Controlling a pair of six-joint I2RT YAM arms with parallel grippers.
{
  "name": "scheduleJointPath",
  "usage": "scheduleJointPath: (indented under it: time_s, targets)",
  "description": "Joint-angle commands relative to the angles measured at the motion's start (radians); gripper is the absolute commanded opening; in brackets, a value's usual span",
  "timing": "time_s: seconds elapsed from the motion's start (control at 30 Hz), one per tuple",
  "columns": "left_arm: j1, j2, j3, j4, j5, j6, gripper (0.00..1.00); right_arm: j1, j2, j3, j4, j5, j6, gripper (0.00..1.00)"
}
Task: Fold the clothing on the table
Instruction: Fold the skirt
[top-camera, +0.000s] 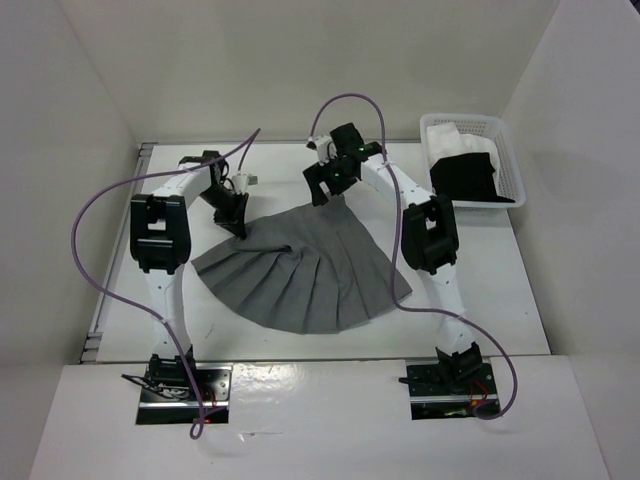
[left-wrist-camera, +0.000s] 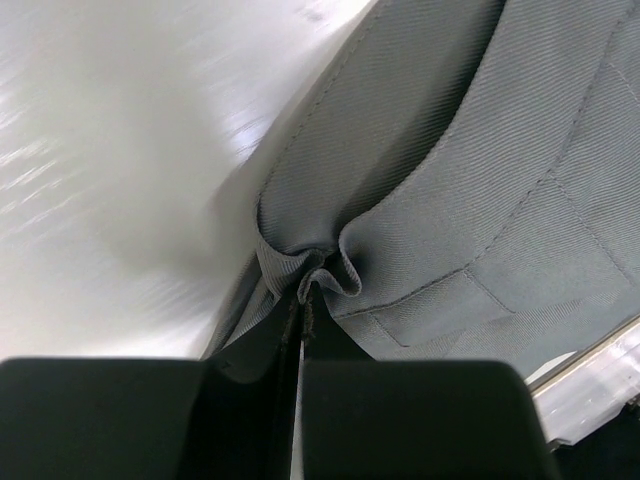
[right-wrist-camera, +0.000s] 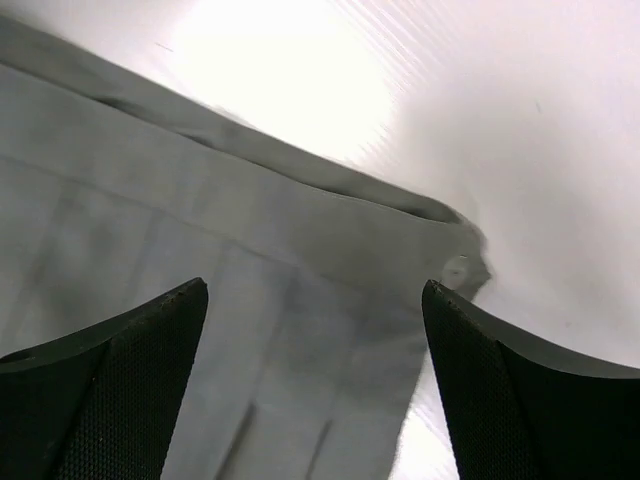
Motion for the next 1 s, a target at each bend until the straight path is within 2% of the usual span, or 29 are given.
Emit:
scheduleJointPath:
  time_s: [0.0, 0.43, 0.7, 0.97]
  targets:
    - [-0.038, 0.003, -0.03, 0.045, 0.028, 0.043, 0.0, -0.036, 0.015, 0.076, -0.029, -0.082, -0.006, 0.91]
    - [-0.08, 0.01, -0.042, 0.045, 0.037, 0.061, 0.0, -0.145, 0.098, 0.122, -0.043, -0.093, -0.024, 0.91]
    - [-0.08, 0.019, -0.053, 0.045, 0.028, 0.061, 0.0, -0.188, 0.087, -0.025, 0.0, -0.108, -0.044, 0.9]
    - [-0.089, 0.019, -0.053, 0.045, 0.028, 0.061, 0.0, -0.208, 0.087, -0.076, 0.009, -0.154, -0.064, 0.82]
